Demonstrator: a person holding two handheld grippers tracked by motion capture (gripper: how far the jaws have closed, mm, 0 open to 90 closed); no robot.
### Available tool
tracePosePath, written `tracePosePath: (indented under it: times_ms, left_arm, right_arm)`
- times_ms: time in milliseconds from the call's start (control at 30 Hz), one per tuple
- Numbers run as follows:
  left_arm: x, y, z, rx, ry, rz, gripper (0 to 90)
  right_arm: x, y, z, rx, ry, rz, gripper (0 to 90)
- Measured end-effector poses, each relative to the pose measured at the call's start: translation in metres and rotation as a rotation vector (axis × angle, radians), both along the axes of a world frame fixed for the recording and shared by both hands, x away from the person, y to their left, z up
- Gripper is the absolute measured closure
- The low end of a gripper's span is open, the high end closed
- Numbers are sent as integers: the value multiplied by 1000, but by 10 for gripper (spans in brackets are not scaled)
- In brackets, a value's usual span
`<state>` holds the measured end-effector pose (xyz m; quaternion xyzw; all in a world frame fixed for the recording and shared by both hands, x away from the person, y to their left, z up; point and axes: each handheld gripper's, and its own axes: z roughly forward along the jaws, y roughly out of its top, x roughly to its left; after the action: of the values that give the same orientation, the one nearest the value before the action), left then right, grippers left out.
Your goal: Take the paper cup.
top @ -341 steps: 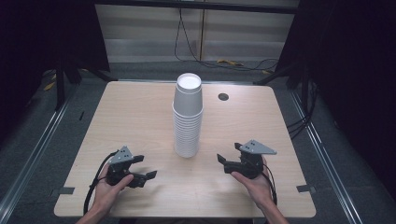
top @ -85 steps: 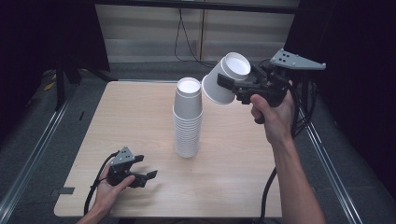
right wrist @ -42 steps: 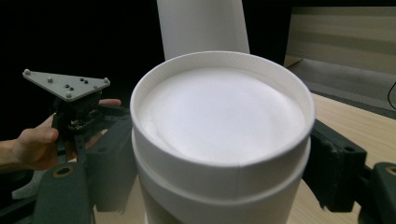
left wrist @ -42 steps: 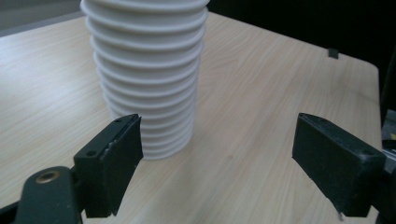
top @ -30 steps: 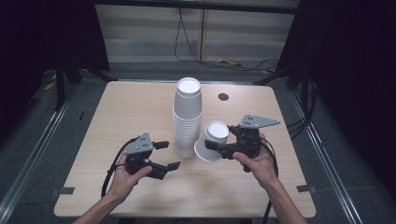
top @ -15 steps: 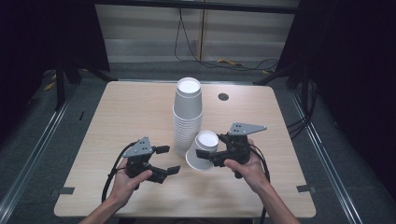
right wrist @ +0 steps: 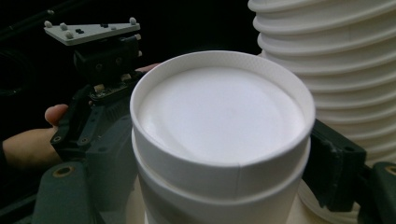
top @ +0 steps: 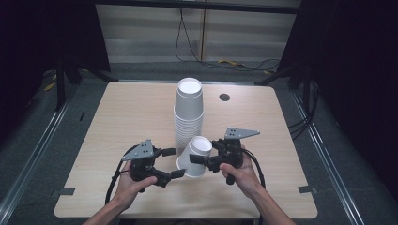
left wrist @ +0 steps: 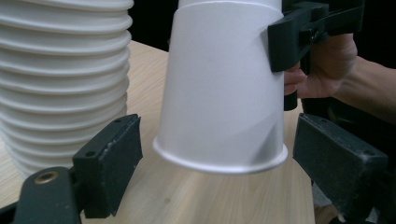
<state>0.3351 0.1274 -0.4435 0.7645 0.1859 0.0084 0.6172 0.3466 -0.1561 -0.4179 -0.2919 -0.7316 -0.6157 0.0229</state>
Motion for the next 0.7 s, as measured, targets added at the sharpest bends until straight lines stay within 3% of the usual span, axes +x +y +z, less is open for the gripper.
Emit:
tracePosePath:
  times_ms: [100, 233, 300, 367, 467, 533, 567, 700]
  left_arm:
    - [-2, -3, 0, 17, -11, 21, 154]
    - [-3, -5, -1, 30, -8, 6, 154]
    - [-1, -5, -2, 23, 9, -26, 151]
    - [-1, -6, -2, 23, 22, -26, 146]
    - [-3, -9, -4, 40, 4, -31, 129]
    - [-4, -12, -4, 55, 20, -29, 118]
    - [-4, -14, -5, 49, 35, -27, 115]
    - [-4, -17, -9, 49, 33, -37, 91]
  right_arm:
    - [-1, 3, -1, -1, 0, 6, 222]
    - [-3, 8, -3, 9, -16, 20, 223]
    - [-5, 11, -2, 9, -26, 26, 224]
    - [-6, 13, -2, 7, -35, 37, 225]
    - [-6, 17, -4, 9, -40, 44, 225]
    - [-7, 20, -5, 0, -27, 48, 225]
    - [-7, 21, -6, 2, -21, 59, 225]
    - [-9, 26, -6, -1, -29, 75, 225]
